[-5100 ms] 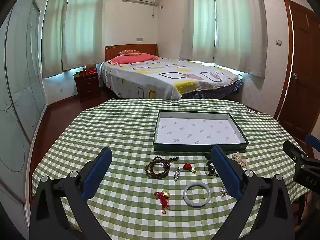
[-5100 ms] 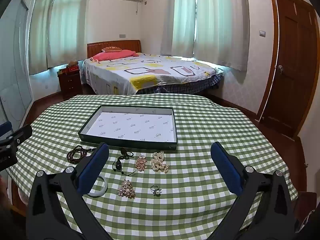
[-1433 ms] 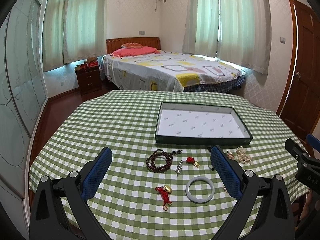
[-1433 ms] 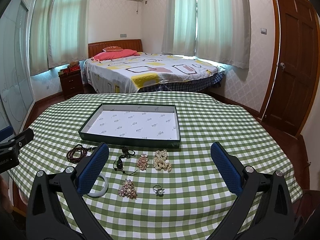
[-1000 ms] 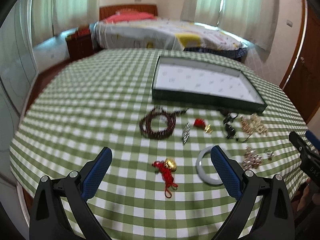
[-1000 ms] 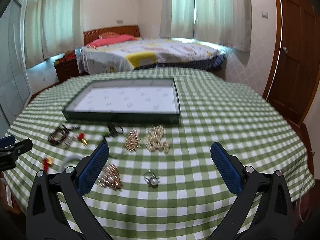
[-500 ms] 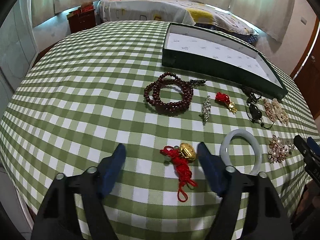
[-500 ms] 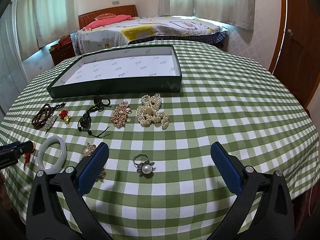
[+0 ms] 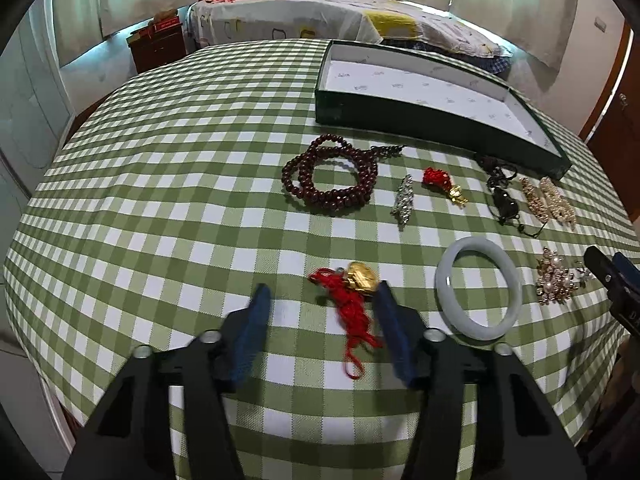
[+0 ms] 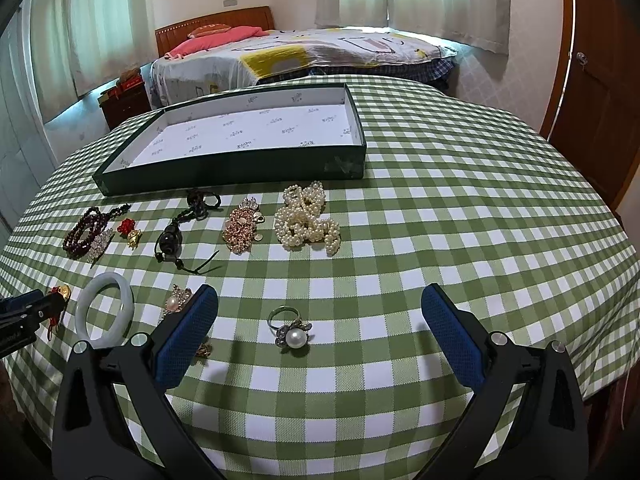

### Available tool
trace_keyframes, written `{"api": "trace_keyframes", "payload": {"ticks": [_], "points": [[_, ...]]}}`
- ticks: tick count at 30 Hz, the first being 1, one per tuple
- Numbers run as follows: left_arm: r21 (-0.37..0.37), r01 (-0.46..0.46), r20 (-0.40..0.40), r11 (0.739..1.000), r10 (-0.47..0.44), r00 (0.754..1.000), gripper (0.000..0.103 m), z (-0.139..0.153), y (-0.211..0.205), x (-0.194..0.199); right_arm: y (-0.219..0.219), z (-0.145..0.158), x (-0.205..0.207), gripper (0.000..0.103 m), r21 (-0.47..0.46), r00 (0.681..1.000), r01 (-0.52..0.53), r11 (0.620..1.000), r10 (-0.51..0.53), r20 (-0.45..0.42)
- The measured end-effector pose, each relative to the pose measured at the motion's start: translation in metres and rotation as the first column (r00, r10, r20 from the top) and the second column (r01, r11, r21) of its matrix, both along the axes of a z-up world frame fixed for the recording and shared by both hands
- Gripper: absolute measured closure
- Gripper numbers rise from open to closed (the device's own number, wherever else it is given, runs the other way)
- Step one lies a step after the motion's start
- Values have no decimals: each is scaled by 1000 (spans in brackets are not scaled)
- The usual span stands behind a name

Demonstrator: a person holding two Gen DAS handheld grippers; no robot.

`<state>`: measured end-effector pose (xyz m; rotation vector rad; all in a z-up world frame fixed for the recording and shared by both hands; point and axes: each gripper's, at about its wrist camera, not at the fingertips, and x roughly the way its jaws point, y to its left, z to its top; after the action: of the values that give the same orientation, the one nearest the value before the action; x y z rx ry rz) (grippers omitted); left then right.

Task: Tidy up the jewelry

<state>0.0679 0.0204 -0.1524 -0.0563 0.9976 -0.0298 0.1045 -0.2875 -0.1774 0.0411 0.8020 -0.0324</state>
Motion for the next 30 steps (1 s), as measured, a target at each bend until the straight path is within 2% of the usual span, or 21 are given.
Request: {"api": "trace_keyframes", "payload": {"ticks": [2,6,8,18,22,24,26,30], "points": [[-3,7,3,1000,-7,1000,66,0,0,0,1,0,0,4,0,1000,0,1000,0,2],[-29,35,28,999,-34,999,86,0,2,5,1,0,-1,4,1,1000,-1,1000,1,-1],[-28,42,41,999,-41,998,90,-1,4,10,1,1,-1,4,0,1000,-1,1000,1,0],[-75,50,67,996,-45,997,92,3,5,18,-2,1,0,4,0,1000,6,1000,-6,-1],[-68,56,84,996,-50,995,92,6,4,17,-4,-1,1,4,5,1000,8,1000,-8,-11],[-71,56,84,996,-50,995,92,6,4,17,-5,-2,1,12,10,1000,1,1000,-1,-15],[-72,53,83,996,-47,995,92,5,5,18,-6,-5,3,35,31,999,-13,999,14,-35],[-76,52,84,996,-45,995,92,5,5,17,-5,-9,3,38,42,998,-20,999,23,-60]]}}
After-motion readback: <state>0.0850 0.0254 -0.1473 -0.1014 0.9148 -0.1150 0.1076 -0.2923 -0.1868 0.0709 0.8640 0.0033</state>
